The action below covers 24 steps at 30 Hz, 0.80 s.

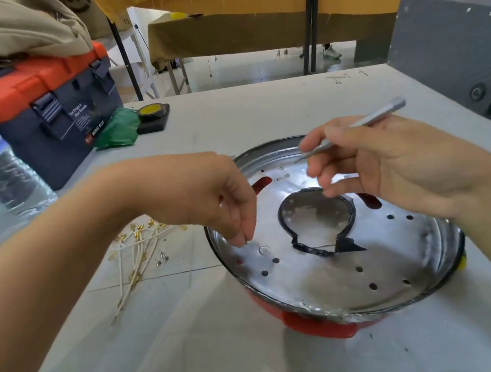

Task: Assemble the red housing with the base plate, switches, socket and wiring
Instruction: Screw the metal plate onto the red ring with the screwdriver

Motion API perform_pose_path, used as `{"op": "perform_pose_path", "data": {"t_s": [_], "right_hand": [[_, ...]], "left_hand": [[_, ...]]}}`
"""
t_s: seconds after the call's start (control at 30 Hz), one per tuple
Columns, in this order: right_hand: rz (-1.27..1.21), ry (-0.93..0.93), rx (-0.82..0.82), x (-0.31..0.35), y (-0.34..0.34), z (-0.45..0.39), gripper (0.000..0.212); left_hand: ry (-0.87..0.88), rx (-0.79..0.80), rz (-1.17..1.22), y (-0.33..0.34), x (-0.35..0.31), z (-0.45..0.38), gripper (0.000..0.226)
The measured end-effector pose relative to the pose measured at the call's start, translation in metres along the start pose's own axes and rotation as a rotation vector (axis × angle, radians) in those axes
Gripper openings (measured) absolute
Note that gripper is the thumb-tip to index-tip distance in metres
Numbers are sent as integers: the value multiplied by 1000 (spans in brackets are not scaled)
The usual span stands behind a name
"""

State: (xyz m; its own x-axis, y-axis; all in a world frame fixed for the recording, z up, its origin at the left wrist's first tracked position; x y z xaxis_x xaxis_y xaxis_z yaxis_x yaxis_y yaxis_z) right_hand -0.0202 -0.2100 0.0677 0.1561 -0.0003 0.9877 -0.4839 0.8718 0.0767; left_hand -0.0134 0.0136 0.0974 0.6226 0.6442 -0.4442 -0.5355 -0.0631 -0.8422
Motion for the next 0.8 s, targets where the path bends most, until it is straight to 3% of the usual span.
{"op": "perform_pose_path", "data": {"t_s": [0.23, 0.8], "right_hand": [[200, 60, -40, -10, 7, -2, 36], [181, 44, -26, -9, 7, -2, 33]], "left_hand": [[-38, 214, -10, -1, 3, -11, 8], [-79, 222, 11, 6, 2, -17, 9]]}}
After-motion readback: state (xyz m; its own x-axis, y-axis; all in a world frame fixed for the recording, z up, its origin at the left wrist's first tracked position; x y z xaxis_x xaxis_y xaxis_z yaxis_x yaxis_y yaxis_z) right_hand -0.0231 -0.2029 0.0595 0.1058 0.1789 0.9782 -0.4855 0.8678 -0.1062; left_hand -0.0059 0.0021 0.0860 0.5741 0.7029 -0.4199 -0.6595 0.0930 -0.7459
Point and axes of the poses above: each hand's wrist, its own z-axis away from the middle knuckle, its own y-axis out of the palm, x = y × z, the point moved 1 cm from there along -z, towards the middle knuckle, and after that the axes turned 10 degrees about y, right-handed, at the moved point
